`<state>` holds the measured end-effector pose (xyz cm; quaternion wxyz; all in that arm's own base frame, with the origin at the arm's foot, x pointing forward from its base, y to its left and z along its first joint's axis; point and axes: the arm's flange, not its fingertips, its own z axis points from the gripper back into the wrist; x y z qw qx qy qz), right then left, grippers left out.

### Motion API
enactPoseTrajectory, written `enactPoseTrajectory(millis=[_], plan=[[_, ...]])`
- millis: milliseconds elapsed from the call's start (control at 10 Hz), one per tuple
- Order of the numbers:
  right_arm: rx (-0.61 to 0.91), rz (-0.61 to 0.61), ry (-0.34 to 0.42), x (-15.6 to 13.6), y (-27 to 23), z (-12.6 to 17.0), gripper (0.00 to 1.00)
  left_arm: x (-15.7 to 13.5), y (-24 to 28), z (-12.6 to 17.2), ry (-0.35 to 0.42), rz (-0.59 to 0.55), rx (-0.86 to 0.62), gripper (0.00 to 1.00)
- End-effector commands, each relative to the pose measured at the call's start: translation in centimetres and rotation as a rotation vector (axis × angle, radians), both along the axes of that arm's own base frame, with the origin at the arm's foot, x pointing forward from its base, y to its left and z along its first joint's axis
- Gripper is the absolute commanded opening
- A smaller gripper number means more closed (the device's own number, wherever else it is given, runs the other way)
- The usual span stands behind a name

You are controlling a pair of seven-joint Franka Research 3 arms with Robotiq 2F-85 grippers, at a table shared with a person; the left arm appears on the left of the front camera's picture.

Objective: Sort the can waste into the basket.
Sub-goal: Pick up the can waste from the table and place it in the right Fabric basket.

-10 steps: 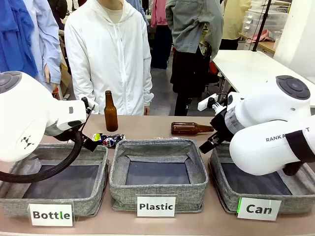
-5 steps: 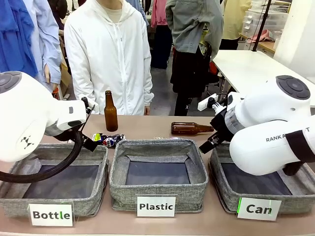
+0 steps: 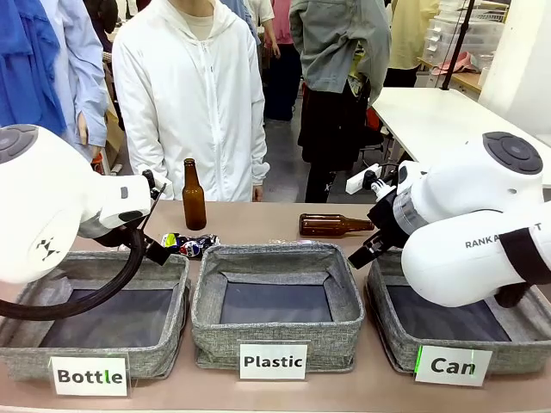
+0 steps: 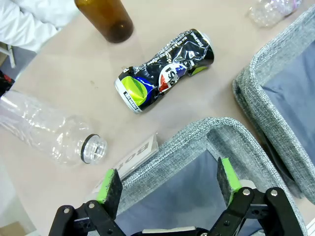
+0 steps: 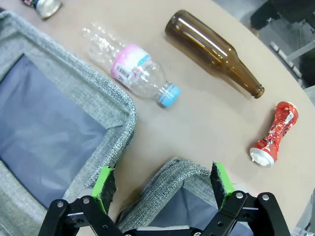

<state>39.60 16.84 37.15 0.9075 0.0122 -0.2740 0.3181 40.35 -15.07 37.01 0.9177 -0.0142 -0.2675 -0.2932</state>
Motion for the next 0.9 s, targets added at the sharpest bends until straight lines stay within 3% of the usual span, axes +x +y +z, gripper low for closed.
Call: enactPoseTrajectory(millis=[0,100,300,400,500,600,700,800], plan=[[0.000,0.000,0.000,0.0,0.0,0.0,1.00,0.0,0.0,0.0,0.000,0.000,0.000,1.00],[-0.014,0.010,0.009,-0.3,-0.2,1.0,1.00,-0.7,-0.1,1.4,-0.030,-0.024,-0.031,1.00],[0.050,-0.002,0.051,-1.4,-1.1,3.4,1.00,-2.8,0.3,4.4,0.007,-0.073,-0.128,1.00],[0.098,-0.045,0.112,-2.0,-1.8,4.9,1.00,-3.8,1.3,5.9,0.042,-0.110,-0.182,1.00],[0.218,-0.123,0.169,-3.0,-2.8,7.1,1.00,-5.1,2.9,7.8,0.075,-0.092,-0.265,1.00],[0.344,-0.154,0.224,-4.4,-4.1,9.2,1.00,-6.4,4.8,9.4,0.160,-0.019,-0.341,1.00],[0.488,-0.148,0.308,-6.0,-5.9,11.2,1.00,-7.8,7.2,10.6,0.203,-0.035,-0.452,1.00],[0.587,-0.165,0.310,-7.7,-8.3,12.6,1.00,-8.8,10.4,11.5,0.222,-0.088,-0.565,1.00]])
